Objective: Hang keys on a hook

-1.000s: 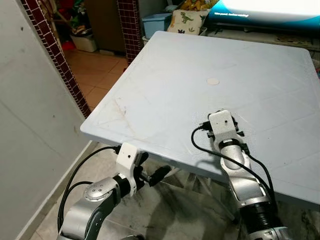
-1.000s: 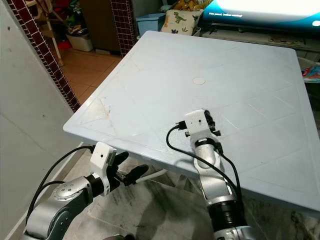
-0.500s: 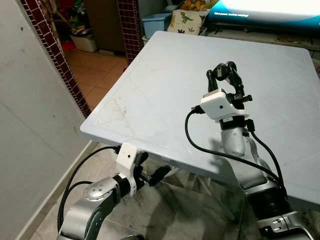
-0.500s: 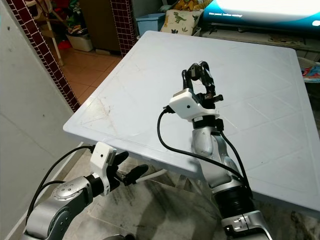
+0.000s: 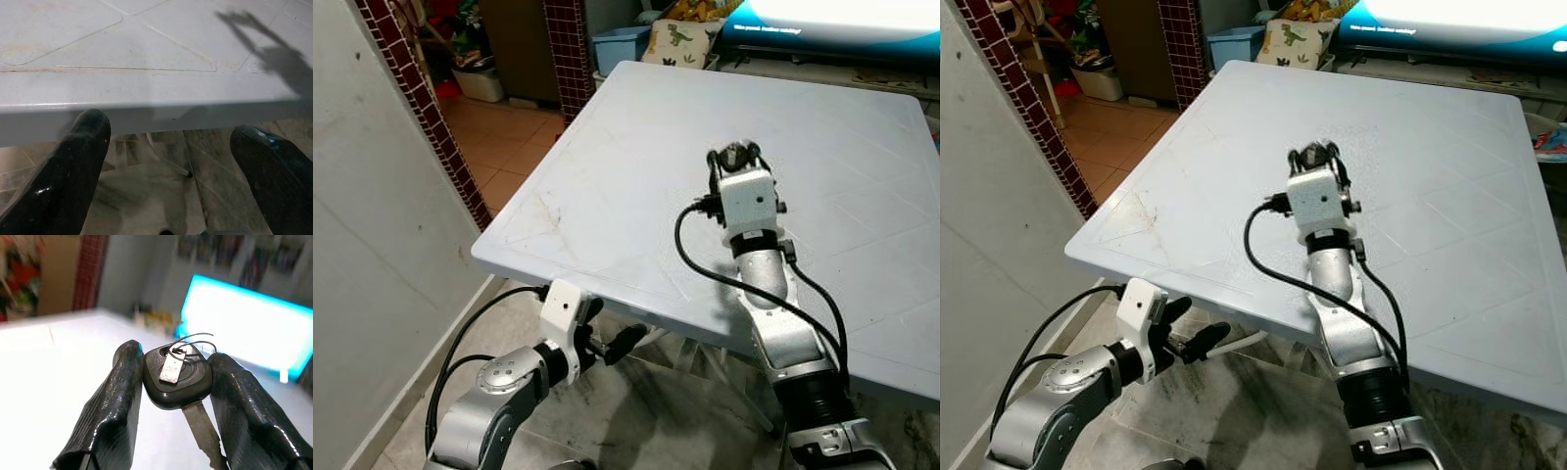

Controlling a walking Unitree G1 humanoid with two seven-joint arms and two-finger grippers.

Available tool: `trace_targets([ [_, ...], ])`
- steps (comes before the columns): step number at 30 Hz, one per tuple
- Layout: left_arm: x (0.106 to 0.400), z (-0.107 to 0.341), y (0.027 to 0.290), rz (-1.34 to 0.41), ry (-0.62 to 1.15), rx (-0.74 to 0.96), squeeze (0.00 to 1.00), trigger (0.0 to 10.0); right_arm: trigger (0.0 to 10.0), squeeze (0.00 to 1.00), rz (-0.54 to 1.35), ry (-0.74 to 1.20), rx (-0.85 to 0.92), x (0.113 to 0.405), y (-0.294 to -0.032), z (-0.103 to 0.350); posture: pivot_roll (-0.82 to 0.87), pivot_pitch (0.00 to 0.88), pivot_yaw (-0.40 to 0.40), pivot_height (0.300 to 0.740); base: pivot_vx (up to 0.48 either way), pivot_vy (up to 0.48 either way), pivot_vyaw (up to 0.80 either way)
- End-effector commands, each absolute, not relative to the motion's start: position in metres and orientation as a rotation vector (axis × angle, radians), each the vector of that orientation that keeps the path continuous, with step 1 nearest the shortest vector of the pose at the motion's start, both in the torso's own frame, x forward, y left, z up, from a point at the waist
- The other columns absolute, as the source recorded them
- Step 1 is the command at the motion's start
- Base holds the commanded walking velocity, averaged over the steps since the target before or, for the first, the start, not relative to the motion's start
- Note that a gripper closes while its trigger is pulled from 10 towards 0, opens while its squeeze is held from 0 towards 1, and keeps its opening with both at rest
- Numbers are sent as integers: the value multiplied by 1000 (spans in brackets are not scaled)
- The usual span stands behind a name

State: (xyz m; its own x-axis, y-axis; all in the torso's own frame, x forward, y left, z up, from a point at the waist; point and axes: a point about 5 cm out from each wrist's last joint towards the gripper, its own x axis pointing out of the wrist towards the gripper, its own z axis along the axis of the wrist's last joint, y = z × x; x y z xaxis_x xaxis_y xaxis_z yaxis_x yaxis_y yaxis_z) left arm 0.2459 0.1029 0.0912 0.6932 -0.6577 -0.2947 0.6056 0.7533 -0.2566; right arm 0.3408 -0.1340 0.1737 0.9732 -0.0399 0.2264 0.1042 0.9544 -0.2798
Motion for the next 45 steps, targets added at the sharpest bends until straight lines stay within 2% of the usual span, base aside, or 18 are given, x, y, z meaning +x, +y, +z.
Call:
trace_targets([
  [1,247,90,106,-699,387,-132,0,10000,10000,0,-107,-50,-194,338,-141,152,22,77,76,740,0,0,0],
  [8,247,90,106,-704,390,-134,0,10000,10000,0,-98,45,-246,320,-145,132,15,79,78,740,0,0,0],
  [10,247,90,105,-709,393,-135,0,10000,10000,0,-104,138,-211,312,-148,119,12,80,78,740,0,0,0],
  [11,247,89,105,-711,394,-136,0,10000,10000,39,-104,186,-195,307,-150,114,12,80,78,740,0,0,0],
  [12,247,89,105,-713,395,-135,0,10000,10000,780,-111,205,-175,305,-151,111,12,80,78,740,0,0,0],
  [13,248,89,105,-715,396,-135,0,10000,10000,1000,-115,229,-150,302,-152,108,9,79,80,740,0,0,0],
  [25,249,89,105,-719,396,-126,0,10000,10000,1000,-115,319,-105,301,-145,106,13,76,82,740,0,0,0],
  [37,248,89,104,-721,396,-128,0,10000,10000,1000,-93,150,-244,313,-138,133,15,78,78,740,0,0,0],
  [45,248,89,104,-720,393,-128,0,10000,10000,1000,-98,202,-177,317,-136,135,17,79,77,740,0,0,0],
])
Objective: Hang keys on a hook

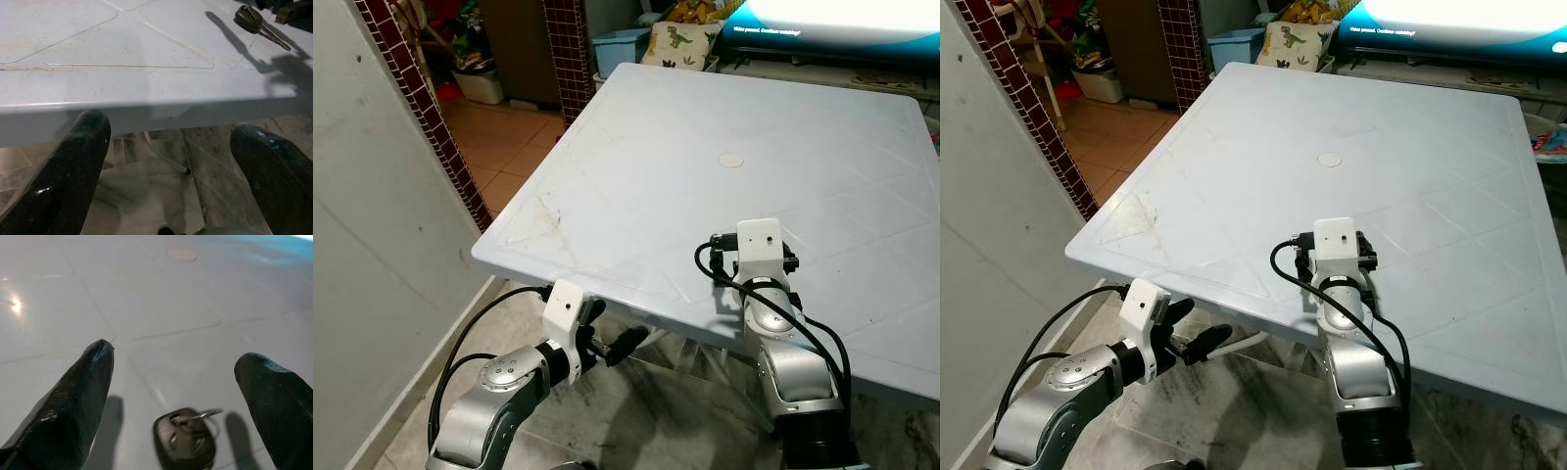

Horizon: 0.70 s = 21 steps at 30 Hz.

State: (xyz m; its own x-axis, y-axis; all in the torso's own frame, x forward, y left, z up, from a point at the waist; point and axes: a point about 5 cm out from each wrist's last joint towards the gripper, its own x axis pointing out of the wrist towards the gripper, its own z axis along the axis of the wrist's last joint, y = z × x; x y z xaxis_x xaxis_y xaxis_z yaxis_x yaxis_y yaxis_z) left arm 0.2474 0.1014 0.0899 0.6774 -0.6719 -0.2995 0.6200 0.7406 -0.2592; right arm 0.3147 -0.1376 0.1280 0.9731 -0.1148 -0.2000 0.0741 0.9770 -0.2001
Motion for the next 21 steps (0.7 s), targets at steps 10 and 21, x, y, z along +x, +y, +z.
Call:
trace_targets([
  [10,244,95,101,-785,356,-171,0,10000,10000,1000,-34,256,-198,308,-135,123,15,73,73,740,0,0,0],
  [21,246,113,105,-806,296,-210,0,10000,10000,1000,5,310,-197,301,-133,116,16,66,66,740,0,0,0],
])
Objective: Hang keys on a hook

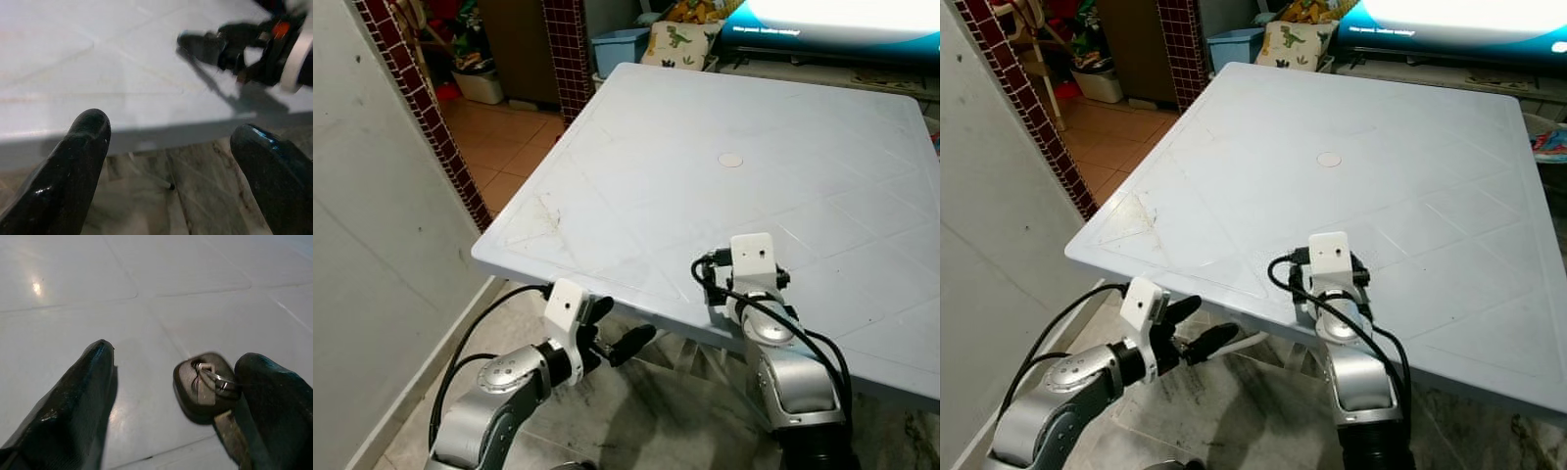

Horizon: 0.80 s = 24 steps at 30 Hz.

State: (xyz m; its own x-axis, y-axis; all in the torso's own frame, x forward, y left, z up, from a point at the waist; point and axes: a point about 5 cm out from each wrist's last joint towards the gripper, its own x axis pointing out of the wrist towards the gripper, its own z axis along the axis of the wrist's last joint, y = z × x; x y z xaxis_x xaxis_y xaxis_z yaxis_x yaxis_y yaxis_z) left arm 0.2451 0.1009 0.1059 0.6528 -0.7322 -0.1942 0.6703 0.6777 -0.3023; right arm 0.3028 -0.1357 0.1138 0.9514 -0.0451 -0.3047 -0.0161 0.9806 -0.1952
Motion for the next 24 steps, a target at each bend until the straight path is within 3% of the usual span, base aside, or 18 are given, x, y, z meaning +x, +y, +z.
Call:
trace_targets([
  [1,246,117,106,-809,291,-212,0,10000,10000,1000,0,308,-199,301,-133,117,18,67,65,740,0,0,0],
  [10,247,121,106,-808,274,-214,0,10000,10000,1000,29,197,-271,301,-130,133,17,68,64,740,0,0,0],
  [24,247,123,101,-830,281,-208,0,10000,10000,973,28,340,-37,283,-125,127,6,66,65,740,0,0,0],
])
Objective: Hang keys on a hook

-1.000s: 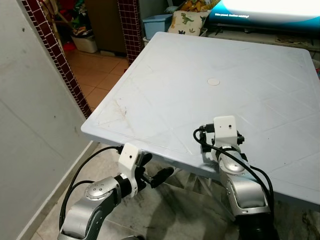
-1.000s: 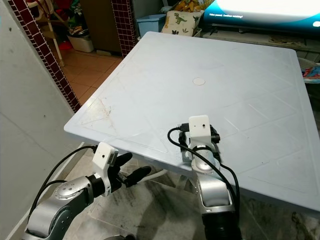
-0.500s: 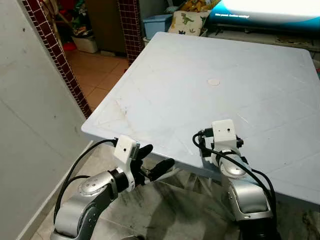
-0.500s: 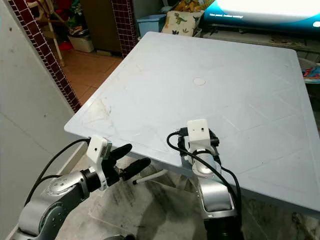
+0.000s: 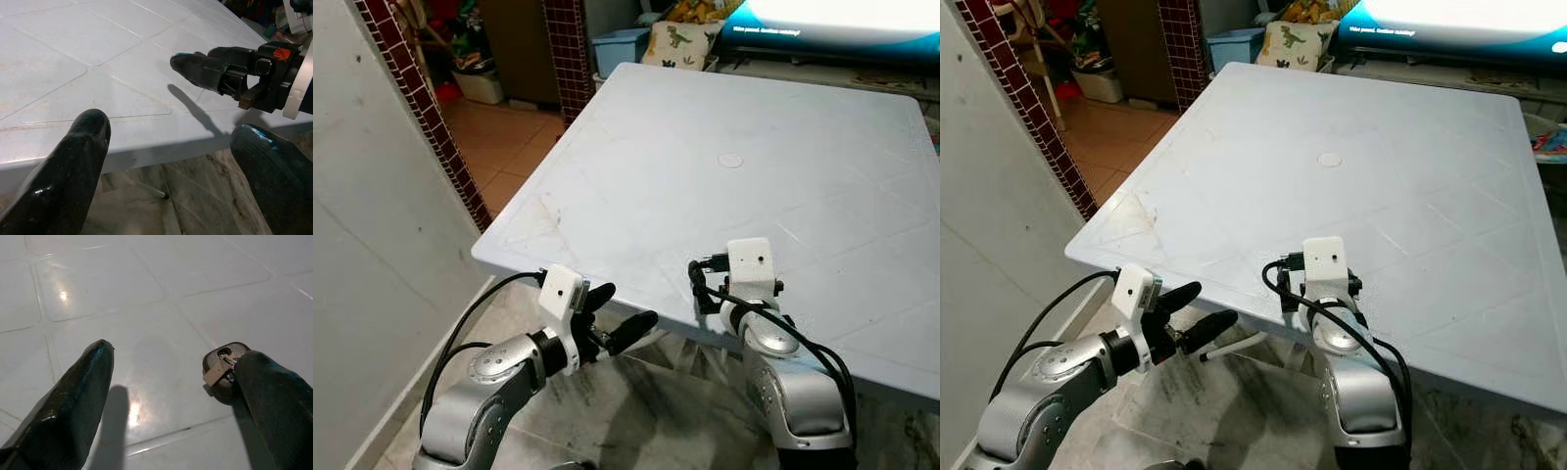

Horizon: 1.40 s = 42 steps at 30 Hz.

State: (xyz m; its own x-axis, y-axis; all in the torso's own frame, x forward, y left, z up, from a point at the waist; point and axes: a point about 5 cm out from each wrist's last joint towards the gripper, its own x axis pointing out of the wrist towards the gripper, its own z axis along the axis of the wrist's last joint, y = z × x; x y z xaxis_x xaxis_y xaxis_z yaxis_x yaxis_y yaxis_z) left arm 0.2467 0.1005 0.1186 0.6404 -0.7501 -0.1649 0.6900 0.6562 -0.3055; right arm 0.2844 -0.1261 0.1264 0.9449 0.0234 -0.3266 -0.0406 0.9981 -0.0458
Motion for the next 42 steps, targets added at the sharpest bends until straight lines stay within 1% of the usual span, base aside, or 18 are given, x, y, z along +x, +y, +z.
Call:
trace_targets([
  [1,247,122,101,-832,281,-207,0,10000,10000,969,27,344,-30,283,-125,126,5,65,64,740,0,0,0],
  [2,248,123,101,-832,280,-204,0,10000,10000,941,5,352,-6,284,-127,127,6,65,64,740,0,0,0],
  [5,248,123,101,-832,279,-204,0,10000,10000,929,19,318,-47,286,-127,131,6,65,64,740,0,0,0],
  [8,247,121,100,-831,284,-205,0,10000,10000,914,56,241,-166,287,-126,141,5,65,62,740,0,0,0],
  [12,246,120,99,-832,289,-202,0,10000,10000,902,72,243,-192,282,-127,142,5,65,60,740,0,0,0],
  [13,245,120,99,-833,291,-199,0,10000,10000,859,74,245,-207,280,-129,142,5,67,60,740,0,0,0],
  [14,245,119,99,-834,294,-195,0,10000,10000,718,83,250,-241,275,-132,141,5,67,60,740,0,0,0],
  [15,245,119,99,-834,294,-195,0,10000,10000,718,83,250,-241,275,-132,141,5,67,60,740,0,0,0],
  [16,245,119,99,-833,295,-194,0,10000,10000,612,84,258,-263,272,-134,140,5,67,60,740,0,0,0],
  [22,246,118,99,-837,298,-187,0,10000,10000,580,53,337,-231,260,-144,136,-6,70,64,740,0,0,0],
  [28,247,118,95,-846,298,-185,0,10000,10000,580,20,379,-198,256,-151,132,-11,68,66,740,0,0,0],
  [29,247,118,95,-847,298,-186,0,10000,10000,490,16,392,-177,255,-152,130,-11,68,66,740,0,0,0],
  [30,247,118,95,-847,298,-185,0,10000,10000,361,15,409,-154,255,-153,127,-11,68,66,740,0,0,0],
  [31,246,117,96,-847,299,-184,0,10000,10000,0,16,417,-146,256,-154,125,-11,68,66,740,0,0,0],
  [42,245,117,97,-841,305,-179,0,10000,10000,0,39,434,-62,270,-161,120,-5,75,67,740,0,0,0],
])
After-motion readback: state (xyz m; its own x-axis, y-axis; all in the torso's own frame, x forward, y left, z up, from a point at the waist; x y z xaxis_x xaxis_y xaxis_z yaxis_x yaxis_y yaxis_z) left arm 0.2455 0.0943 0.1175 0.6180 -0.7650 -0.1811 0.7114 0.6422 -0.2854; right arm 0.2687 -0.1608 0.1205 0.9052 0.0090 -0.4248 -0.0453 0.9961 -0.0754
